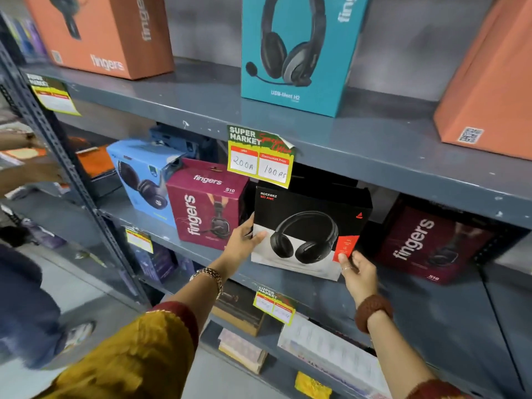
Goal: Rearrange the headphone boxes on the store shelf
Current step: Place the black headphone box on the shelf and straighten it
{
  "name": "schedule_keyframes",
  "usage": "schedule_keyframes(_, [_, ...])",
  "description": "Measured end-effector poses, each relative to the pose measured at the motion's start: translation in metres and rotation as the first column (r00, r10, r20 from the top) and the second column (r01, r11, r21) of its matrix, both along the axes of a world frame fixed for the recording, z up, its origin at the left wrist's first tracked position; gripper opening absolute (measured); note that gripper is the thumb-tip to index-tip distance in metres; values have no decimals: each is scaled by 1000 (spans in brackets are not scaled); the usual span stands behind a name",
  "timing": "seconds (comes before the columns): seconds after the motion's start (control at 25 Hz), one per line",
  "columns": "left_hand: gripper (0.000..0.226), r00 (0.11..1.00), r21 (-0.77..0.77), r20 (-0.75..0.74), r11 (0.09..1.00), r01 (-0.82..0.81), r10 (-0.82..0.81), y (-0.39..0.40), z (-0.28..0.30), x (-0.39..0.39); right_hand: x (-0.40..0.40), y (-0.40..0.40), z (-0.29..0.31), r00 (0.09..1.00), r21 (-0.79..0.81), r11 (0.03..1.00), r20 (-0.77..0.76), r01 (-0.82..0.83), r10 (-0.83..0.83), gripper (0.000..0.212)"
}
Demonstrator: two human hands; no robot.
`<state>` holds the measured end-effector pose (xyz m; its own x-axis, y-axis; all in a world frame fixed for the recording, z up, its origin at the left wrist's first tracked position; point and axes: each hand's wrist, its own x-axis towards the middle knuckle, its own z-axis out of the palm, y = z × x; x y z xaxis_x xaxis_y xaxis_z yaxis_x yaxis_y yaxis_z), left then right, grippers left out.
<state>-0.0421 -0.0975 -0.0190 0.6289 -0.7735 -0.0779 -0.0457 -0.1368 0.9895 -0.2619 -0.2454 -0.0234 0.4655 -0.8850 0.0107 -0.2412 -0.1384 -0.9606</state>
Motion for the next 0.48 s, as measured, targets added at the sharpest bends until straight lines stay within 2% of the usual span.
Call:
schedule_keyframes(0.16, [61,997,8,54,999,-50,49,2,-19,-11,1,-2,-24,999,24,1000,-36,13,-12,5])
schedule_keyframes(0.24, [61,998,-5,29,998,-61,62,8,-25,-18,0,5,-30,998,64,998,-65,11,-7,22])
schedule_keyframes(0.36, [56,990,22,-34,991,-134,135,30,-35,-23,1,36,-30,996,207,974,-41,92,-85,62])
schedule_keyframes(0.48, [54,953,88,-61,953,-291,297,64,-37,-7,15,82,-35,994,254,963,-79,94,-76,62])
